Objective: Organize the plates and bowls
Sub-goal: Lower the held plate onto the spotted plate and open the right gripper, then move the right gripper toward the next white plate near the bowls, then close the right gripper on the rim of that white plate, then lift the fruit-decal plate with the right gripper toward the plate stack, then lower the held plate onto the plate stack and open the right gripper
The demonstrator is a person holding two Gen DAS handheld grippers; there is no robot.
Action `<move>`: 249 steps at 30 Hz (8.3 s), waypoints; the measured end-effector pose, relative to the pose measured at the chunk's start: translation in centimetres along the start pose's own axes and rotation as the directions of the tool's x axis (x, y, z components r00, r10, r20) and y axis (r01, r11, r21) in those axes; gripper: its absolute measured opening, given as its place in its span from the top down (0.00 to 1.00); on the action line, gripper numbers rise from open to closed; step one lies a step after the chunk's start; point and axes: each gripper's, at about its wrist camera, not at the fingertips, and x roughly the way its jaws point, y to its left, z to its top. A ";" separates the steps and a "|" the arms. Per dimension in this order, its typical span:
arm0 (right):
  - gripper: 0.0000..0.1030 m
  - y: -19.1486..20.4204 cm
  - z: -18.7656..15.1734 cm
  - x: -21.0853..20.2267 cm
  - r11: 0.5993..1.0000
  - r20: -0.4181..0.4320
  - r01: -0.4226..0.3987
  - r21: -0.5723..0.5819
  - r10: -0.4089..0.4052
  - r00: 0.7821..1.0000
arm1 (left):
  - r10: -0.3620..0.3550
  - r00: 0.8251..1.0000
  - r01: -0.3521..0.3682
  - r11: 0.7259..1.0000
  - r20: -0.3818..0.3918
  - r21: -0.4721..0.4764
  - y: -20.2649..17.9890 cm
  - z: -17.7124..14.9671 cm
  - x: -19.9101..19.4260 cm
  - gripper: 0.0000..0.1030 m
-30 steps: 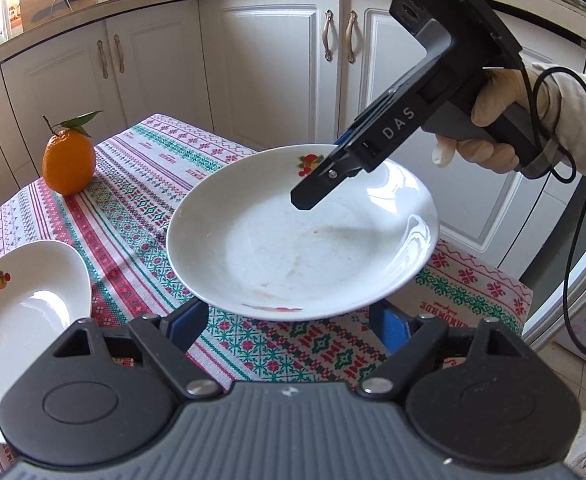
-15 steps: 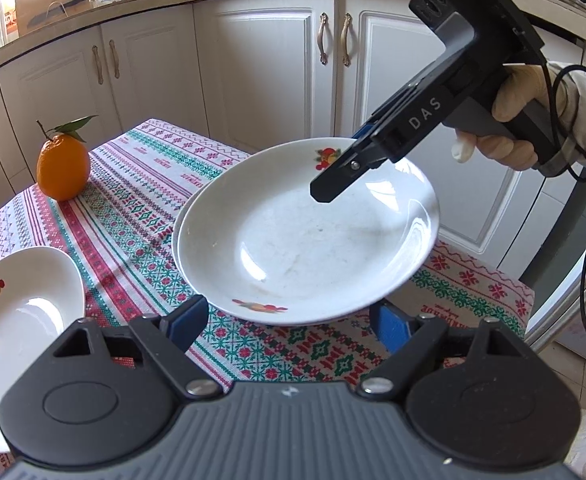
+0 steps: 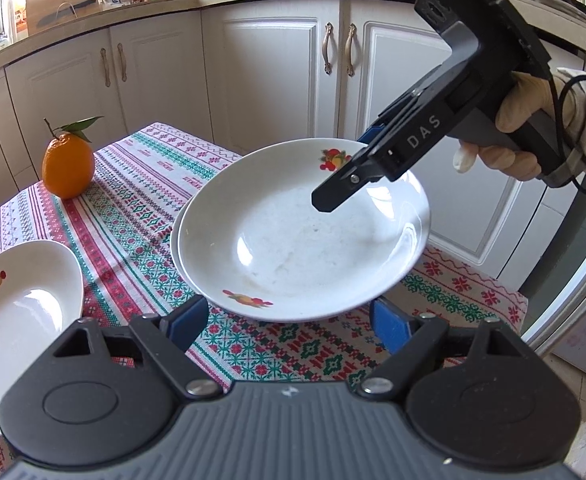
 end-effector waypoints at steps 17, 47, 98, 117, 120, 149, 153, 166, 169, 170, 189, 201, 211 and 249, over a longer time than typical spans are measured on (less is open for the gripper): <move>0.16 1.5 -0.6 0.4 0.990 -0.027 0.117 -0.082 -0.120 0.992 | 0.016 0.999 -0.014 0.999 0.047 -0.042 0.3 -0.8 -1.7 0.15; 0.00 10.4 1.7 0.2 0.962 0.051 -0.044 -0.269 0.060 0.997 | 0.473 0.869 -0.487 0.759 -0.146 -0.432 9.8 -7.3 -2.6 0.01; 0.24 15.1 19.4 18.6 0.829 -0.219 -0.323 -0.456 0.247 0.944 | 0.498 0.859 -0.489 0.736 -0.113 -0.468 11.5 -6.7 -2.4 0.20; 0.42 14.7 20.6 22.8 0.783 -0.319 -0.497 -0.374 0.395 0.862 | 0.488 0.866 -0.479 0.747 -0.109 -0.460 11.6 -6.5 -2.5 0.21; 0.42 14.5 20.6 22.8 0.782 -0.320 -0.506 -0.364 0.405 0.857 | 0.486 0.867 -0.480 0.750 -0.113 -0.455 11.6 -6.5 -2.4 0.21; 0.40 12.5 16.8 13.8 0.834 -0.226 -0.430 -0.345 0.371 0.901 | 0.428 0.902 -0.419 0.835 -0.057 -0.358 7.8 -4.5 -6.2 0.22; 0.40 12.0 15.8 12.2 0.846 -0.207 -0.411 -0.340 0.360 0.910 | 0.424 0.904 -0.414 0.848 -0.046 -0.330 6.7 -4.2 -6.6 0.22; 0.40 9.0 12.2 7.1 0.887 -0.133 -0.345 -0.306 0.319 0.938 | 0.382 0.924 -0.371 0.898 0.000 -0.238 3.4 -2.7 -6.6 0.22; 0.39 8.0 11.3 5.9 0.899 -0.113 -0.327 -0.291 0.307 0.945 | 0.367 0.930 -0.357 0.909 0.009 -0.215 2.5 -2.3 -6.4 0.22; 0.39 7.7 11.0 5.6 0.903 -0.108 -0.321 -0.287 0.302 0.947 | 0.362 0.932 -0.352 0.913 0.011 -0.208 2.3 -2.2 -6.3 0.22; 0.39 1.8 4.5 1.2 0.962 -0.033 -0.224 -0.158 0.222 0.975 | 0.227 0.974 -0.225 0.970 0.009 -0.094 -1.2 -0.5 -2.9 0.21; 0.39 -0.4 2.0 0.8 0.973 -0.014 -0.205 -0.104 0.205 0.979 | 0.191 0.981 -0.192 0.981 -0.021 -0.038 -2.4 0.0 -1.4 0.22; 0.39 -1.6 1.1 0.9 0.977 -0.009 -0.200 -0.076 0.200 0.980 | 0.173 0.984 -0.174 0.984 -0.034 -0.028 -2.6 0.3 -0.5 0.22; 0.34 -1.5 0.2 -0.7 0.993 -0.036 -0.106 -0.059 0.104 0.994 | 0.104 0.995 -0.103 0.993 0.006 -0.062 -1.0 0.4 -0.2 0.21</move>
